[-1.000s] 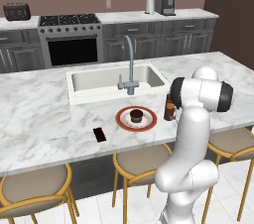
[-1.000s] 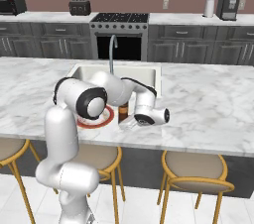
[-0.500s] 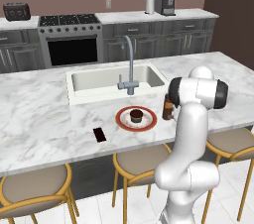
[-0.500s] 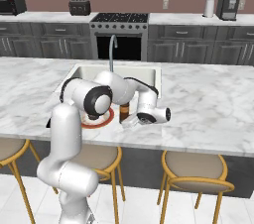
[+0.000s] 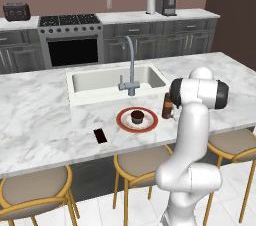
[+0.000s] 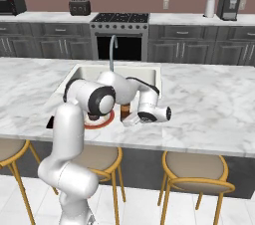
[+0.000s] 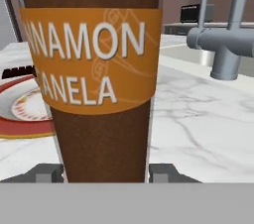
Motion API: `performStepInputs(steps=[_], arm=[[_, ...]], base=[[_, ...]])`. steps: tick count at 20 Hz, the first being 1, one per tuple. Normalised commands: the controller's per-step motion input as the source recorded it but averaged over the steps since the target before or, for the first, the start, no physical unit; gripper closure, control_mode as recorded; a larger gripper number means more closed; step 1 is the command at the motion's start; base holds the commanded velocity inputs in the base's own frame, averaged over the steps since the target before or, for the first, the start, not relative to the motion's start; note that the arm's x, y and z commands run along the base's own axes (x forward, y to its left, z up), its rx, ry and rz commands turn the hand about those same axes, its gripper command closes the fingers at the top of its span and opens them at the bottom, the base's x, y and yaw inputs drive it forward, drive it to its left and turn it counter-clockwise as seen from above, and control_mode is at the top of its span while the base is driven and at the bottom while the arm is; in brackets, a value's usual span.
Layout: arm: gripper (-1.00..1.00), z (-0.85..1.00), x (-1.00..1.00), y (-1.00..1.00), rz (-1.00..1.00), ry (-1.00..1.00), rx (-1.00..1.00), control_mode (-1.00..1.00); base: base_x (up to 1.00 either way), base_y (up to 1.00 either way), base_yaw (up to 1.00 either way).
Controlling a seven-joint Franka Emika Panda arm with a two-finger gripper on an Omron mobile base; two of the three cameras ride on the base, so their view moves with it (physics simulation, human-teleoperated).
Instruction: Take the cinnamon bottle from the cabinet and place it on the dining table, next to the plate with the cupcake. Then take the chocolate from the dining counter and place it on the cupcake plate.
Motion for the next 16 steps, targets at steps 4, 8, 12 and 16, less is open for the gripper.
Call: performStepInputs(steps=[4, 8, 12, 16], arm=[[-1.0, -0.29, 0.0, 0.22, 0.0, -0.11, -0.03, -1.0], [-1.0, -0.2, 0.0, 0.07, 0.0, -0.05, -0.02, -1.0], [-1.0, 0.0, 0.0, 0.0, 0.0, 0.0, -0.05, -1.0], [-1.0, 0.0, -0.01, -0.03, 0.0, 0.03, -0.08, -1.0]], base=[[0.0, 0.0, 0.0], [0.0, 0.0, 0.0], [0.0, 0.0, 0.0], [0.0, 0.0, 0.0]])
